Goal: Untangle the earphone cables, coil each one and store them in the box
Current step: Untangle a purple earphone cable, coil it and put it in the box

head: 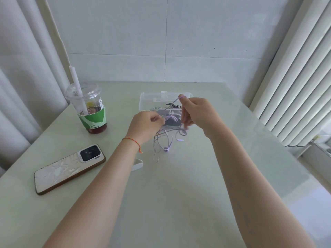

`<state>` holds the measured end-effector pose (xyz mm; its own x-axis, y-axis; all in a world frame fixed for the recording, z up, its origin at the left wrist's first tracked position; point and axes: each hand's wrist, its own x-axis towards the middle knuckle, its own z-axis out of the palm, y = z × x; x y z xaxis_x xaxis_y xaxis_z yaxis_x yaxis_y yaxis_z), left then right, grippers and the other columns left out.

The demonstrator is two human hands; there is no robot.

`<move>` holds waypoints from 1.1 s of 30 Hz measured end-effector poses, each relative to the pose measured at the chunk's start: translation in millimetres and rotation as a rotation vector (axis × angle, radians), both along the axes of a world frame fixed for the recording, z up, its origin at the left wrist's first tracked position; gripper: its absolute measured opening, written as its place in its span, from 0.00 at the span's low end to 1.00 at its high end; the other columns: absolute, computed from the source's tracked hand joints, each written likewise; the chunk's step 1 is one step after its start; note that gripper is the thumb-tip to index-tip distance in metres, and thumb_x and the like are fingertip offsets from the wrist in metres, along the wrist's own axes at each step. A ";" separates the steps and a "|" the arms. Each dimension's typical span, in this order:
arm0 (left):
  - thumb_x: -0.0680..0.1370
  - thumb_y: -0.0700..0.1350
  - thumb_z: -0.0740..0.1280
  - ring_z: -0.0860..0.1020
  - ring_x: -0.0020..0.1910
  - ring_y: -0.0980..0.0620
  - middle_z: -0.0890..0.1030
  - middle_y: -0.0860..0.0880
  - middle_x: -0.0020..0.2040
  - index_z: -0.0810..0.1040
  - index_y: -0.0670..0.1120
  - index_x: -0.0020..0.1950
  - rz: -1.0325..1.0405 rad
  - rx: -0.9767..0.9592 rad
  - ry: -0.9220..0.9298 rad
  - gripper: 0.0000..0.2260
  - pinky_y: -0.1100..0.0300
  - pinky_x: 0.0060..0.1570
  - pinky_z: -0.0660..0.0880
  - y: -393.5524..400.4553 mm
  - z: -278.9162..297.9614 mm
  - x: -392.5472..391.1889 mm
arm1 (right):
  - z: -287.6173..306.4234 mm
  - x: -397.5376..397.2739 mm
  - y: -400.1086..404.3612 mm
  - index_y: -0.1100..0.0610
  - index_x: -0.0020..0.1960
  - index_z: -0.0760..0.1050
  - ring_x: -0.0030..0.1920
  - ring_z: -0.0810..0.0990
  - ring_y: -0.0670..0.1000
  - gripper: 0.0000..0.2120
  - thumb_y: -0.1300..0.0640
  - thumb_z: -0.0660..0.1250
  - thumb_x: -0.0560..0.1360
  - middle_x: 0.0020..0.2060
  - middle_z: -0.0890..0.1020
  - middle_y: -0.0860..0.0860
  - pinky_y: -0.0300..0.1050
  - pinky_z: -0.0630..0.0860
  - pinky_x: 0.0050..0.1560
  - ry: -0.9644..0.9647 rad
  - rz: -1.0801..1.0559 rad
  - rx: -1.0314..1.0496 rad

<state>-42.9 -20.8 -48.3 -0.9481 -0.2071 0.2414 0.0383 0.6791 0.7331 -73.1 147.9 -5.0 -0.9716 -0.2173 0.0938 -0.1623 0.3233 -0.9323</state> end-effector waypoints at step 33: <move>0.76 0.43 0.62 0.79 0.48 0.39 0.81 0.44 0.47 0.82 0.46 0.47 0.409 -0.369 -0.037 0.09 0.57 0.39 0.68 -26.5 -8.9 -1.9 | -9.4 -12.8 17.7 0.58 0.45 0.79 0.33 0.75 0.51 0.08 0.53 0.68 0.75 0.33 0.76 0.46 0.41 0.66 0.31 0.217 -0.244 0.483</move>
<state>-44.8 -47.2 -57.1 -0.8172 -0.4688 0.3353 -0.3044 0.8450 0.4396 -86.0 165.7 -14.4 -0.9686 -0.0571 0.2419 -0.2003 0.7559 -0.6233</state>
